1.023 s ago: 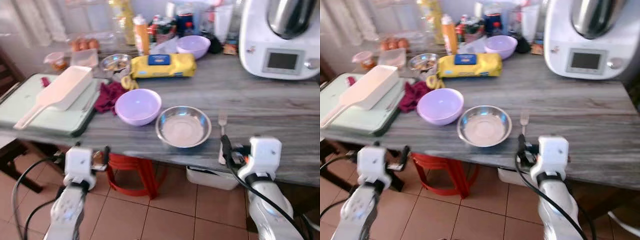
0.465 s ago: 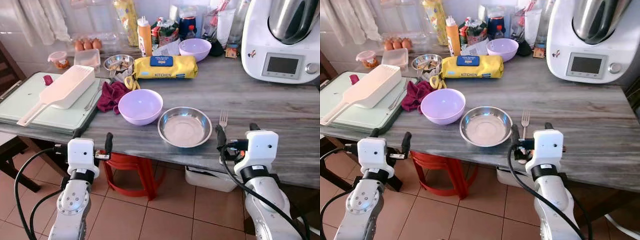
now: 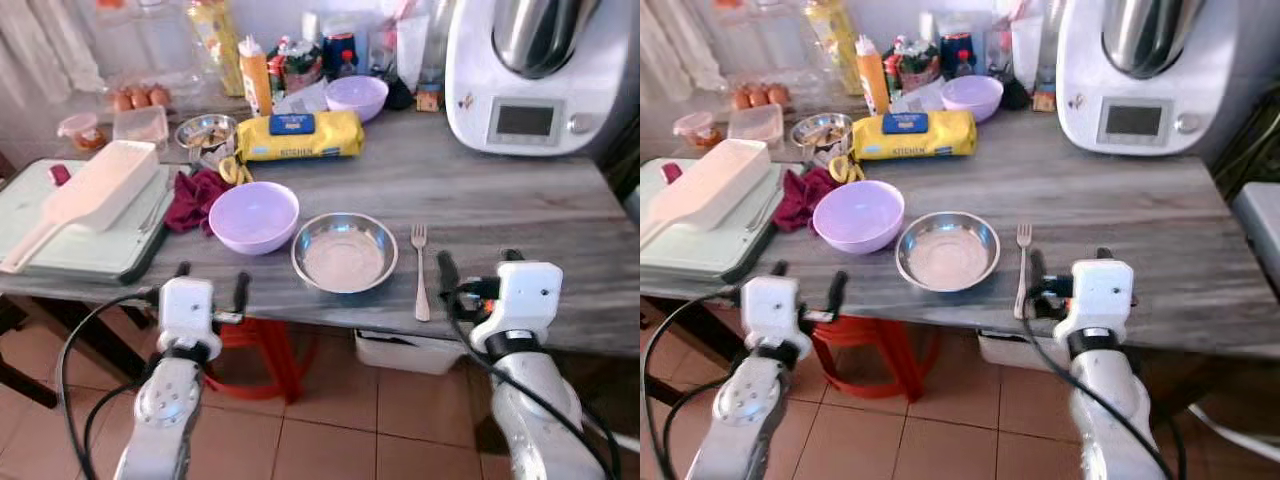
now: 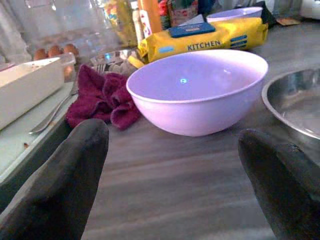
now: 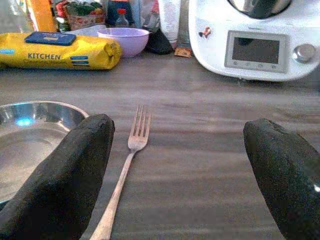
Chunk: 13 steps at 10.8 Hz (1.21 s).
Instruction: Setting the table
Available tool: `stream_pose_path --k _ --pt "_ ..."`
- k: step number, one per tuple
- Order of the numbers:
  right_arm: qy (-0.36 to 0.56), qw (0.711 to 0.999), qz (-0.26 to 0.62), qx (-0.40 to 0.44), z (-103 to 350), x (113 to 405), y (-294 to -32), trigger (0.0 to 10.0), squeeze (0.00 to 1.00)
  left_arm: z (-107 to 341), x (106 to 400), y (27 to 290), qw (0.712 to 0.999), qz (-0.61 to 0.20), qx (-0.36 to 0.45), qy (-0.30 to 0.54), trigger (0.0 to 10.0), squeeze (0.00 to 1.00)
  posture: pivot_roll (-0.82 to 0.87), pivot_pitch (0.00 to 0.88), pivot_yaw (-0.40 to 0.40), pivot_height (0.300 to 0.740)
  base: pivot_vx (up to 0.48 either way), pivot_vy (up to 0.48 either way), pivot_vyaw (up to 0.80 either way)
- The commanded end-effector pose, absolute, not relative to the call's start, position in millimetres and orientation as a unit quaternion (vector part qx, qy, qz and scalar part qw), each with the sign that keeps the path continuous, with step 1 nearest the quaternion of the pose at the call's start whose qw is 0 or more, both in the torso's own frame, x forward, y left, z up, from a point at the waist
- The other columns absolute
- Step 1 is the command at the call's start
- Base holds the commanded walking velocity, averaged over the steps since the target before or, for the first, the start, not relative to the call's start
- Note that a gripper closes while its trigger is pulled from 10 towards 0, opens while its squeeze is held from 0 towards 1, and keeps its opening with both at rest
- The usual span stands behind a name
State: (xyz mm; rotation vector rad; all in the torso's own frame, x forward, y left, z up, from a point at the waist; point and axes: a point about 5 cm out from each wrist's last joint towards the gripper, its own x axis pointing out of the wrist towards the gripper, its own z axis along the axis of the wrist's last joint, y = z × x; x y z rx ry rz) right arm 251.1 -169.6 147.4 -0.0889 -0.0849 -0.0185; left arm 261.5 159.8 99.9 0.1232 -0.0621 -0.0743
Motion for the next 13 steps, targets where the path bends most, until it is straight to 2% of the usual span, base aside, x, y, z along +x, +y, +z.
stream_pose_path --k 1,3,5,13 --pt "-0.047 0.998 -0.006 -0.038 148 254 -168 10.0 0.00 98 262 164 0.996 -0.037 0.075 -0.019 10.0 0.00 -0.07 0.024 0.096 0.740 0.000 0.000 0.00" --pt "-0.047 0.998 -0.012 -0.031 148 254 -167 10.0 0.00 102 267 164 0.996 -0.042 0.078 -0.020 10.0 0.00 -0.07 0.035 0.100 0.740 0.000 0.000 0.00" --pt "-0.042 0.999 -0.022 0.003 147 255 -166 10.0 0.00 103 269 165 0.996 -0.037 0.075 -0.018 10.0 0.00 -0.06 0.049 0.101 0.740 -0.268 0.000 0.00" --pt "-0.048 0.997 -0.057 0.014 147 266 -174 10.0 0.00 104 273 162 0.997 -0.033 0.072 -0.015 10.0 0.00 -0.05 0.072 0.131 0.740 -0.238 0.000 0.00"
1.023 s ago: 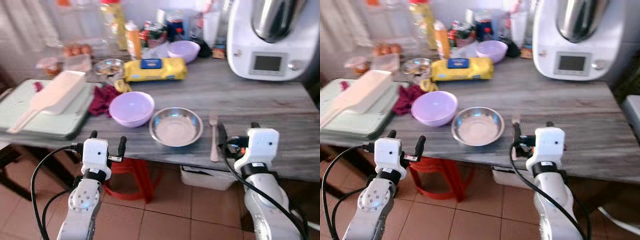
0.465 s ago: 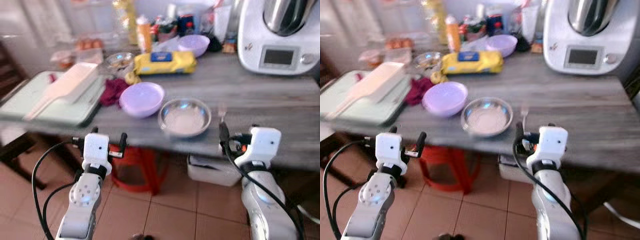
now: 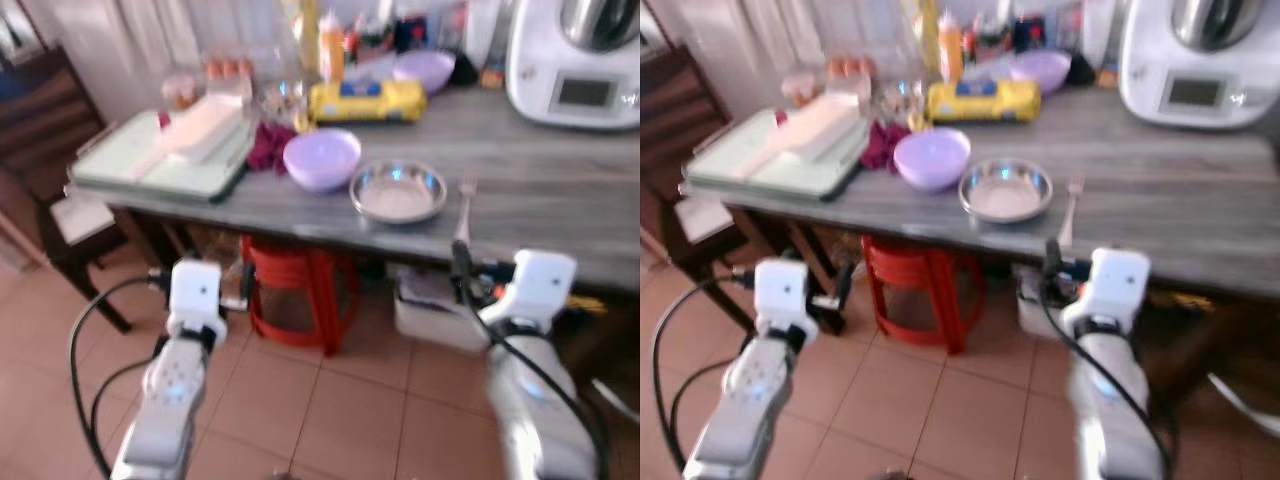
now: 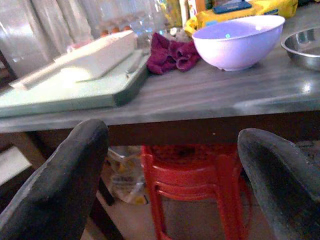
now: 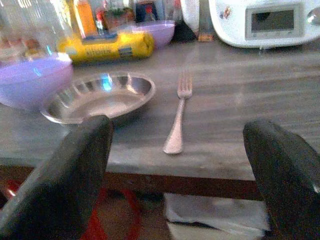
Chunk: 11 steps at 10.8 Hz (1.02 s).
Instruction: Setting the table
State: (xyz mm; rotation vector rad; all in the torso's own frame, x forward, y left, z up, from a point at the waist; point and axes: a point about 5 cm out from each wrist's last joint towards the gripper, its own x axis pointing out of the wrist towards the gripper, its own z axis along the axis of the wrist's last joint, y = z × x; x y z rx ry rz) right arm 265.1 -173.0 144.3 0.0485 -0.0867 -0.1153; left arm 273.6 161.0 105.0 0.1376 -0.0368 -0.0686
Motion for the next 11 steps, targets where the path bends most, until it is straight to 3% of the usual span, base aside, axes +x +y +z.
stream_pose_path --k 1,8,11 --pt "-0.049 0.997 -0.062 0.026 147.3 266.1 -173.6 10.0 0.00 104.1 273.2 162.5 0.997 -0.033 0.073 -0.015 10.0 0.00 -0.05 0.073 0.133 0.740 0.000 0.000 0.00" --pt "-0.053 0.996 -0.069 0.027 149.6 270.0 -171.8 10.0 0.00 101.4 273.8 156.7 0.996 -0.044 0.074 -0.006 10.0 0.00 -0.07 0.087 0.140 0.740 0.000 0.000 0.00" --pt "-0.044 0.996 -0.070 0.024 145.3 266.4 -173.4 10.0 0.00 100.5 273.9 155.5 0.996 -0.045 0.072 -0.004 10.0 0.00 -0.07 0.094 0.135 0.740 -0.266 0.000 0.00"
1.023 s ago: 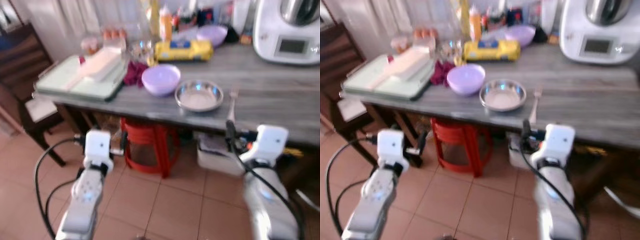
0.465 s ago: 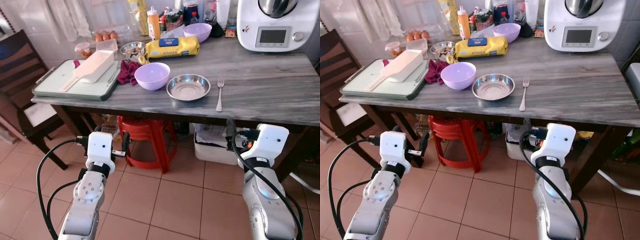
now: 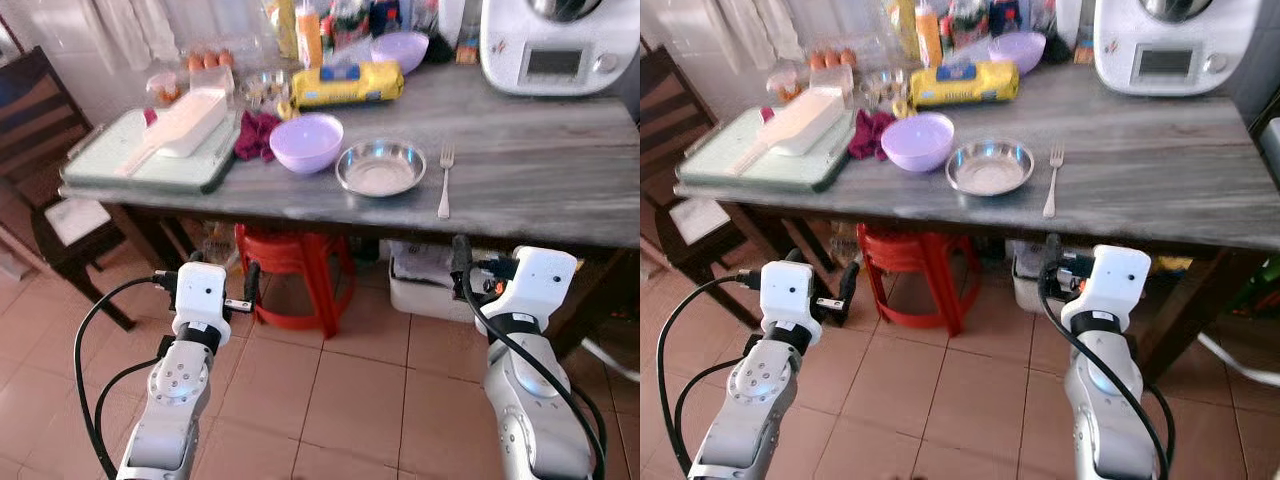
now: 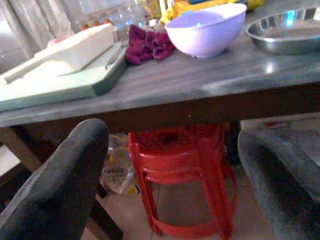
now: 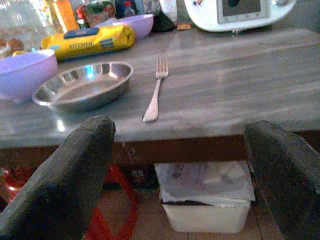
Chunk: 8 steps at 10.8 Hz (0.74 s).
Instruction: Setting the table
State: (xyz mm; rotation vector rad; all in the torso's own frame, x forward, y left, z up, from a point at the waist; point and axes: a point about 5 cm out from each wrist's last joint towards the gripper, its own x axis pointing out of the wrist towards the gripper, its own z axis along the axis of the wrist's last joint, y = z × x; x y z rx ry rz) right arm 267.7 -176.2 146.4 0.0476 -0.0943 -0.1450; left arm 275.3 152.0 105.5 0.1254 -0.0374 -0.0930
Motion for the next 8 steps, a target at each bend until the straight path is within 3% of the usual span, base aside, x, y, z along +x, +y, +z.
stream_pose_path --k 1,7,8 --pt "-0.044 0.996 -0.071 0.024 145.8 266.6 -174.0 10.0 0.00 100.0 274.0 154.9 0.996 -0.047 0.071 -0.003 10.0 0.00 -0.07 0.096 0.134 0.740 -0.394 0.000 0.00" --pt "-0.043 0.996 -0.079 0.025 145.6 268.0 -176.1 10.0 0.00 100.3 275.5 152.4 0.995 -0.057 0.083 -0.006 10.0 0.00 -0.07 0.093 0.138 0.740 -0.336 0.000 0.00" --pt "-0.043 0.995 -0.081 0.024 145.5 267.9 -176.7 10.0 0.00 101.2 275.7 150.9 0.995 -0.063 0.082 -0.011 10.0 0.00 -0.07 0.094 0.139 0.740 0.000 0.000 0.00"
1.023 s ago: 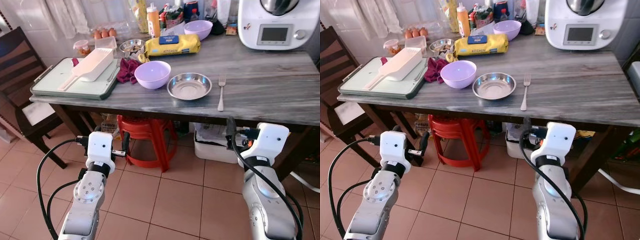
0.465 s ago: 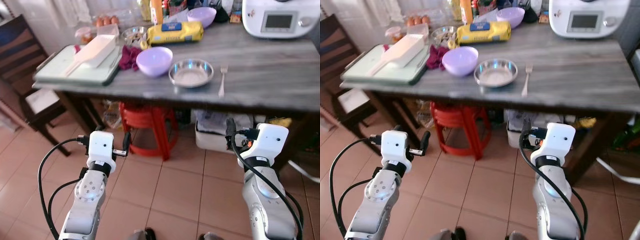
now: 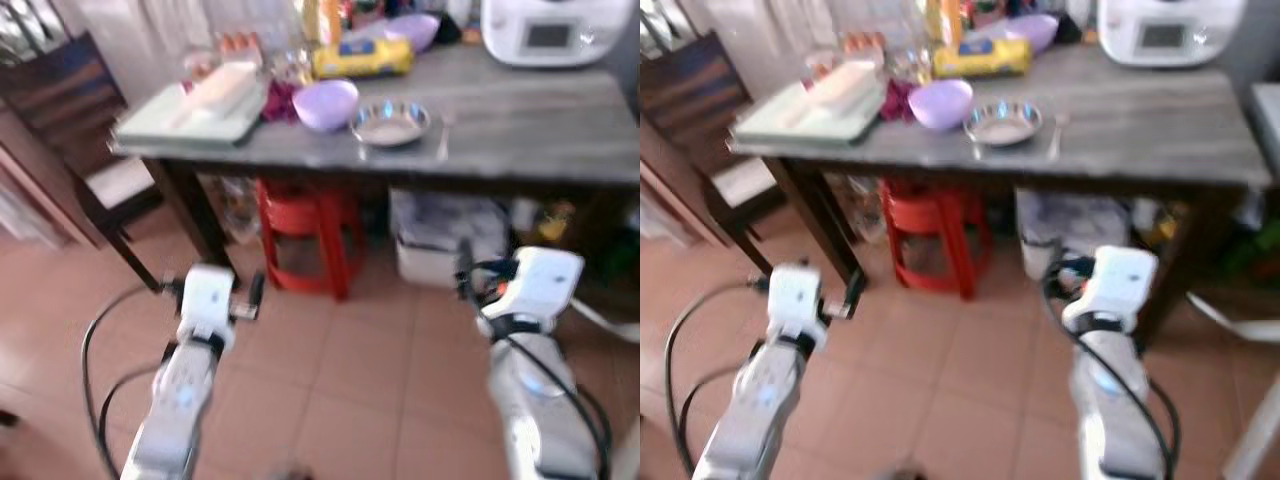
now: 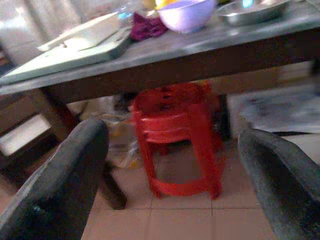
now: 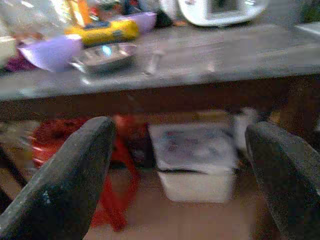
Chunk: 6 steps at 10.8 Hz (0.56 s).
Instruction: Setting the table
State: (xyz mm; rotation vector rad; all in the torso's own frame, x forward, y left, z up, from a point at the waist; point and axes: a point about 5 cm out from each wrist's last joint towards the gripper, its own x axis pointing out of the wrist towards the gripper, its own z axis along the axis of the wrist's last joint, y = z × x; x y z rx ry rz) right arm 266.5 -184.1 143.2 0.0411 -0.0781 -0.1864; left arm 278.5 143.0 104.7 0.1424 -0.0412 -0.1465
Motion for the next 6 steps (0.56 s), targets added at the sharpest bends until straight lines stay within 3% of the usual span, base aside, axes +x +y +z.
stream_pose_path --k 1,6 --pt "-0.043 0.995 -0.083 0.023 146 267 -177 10.0 0.00 103 277 149 0.994 -0.075 0.079 -0.021 10.0 0.00 -0.08 0.097 0.139 0.740 0.000 0.000 0.00" --pt "-0.042 0.995 -0.094 0.014 146 261 -184 10.0 0.00 109 276 135 0.989 -0.137 0.041 -0.035 10.0 0.00 -0.09 0.105 0.125 0.740 0.000 0.000 0.00"
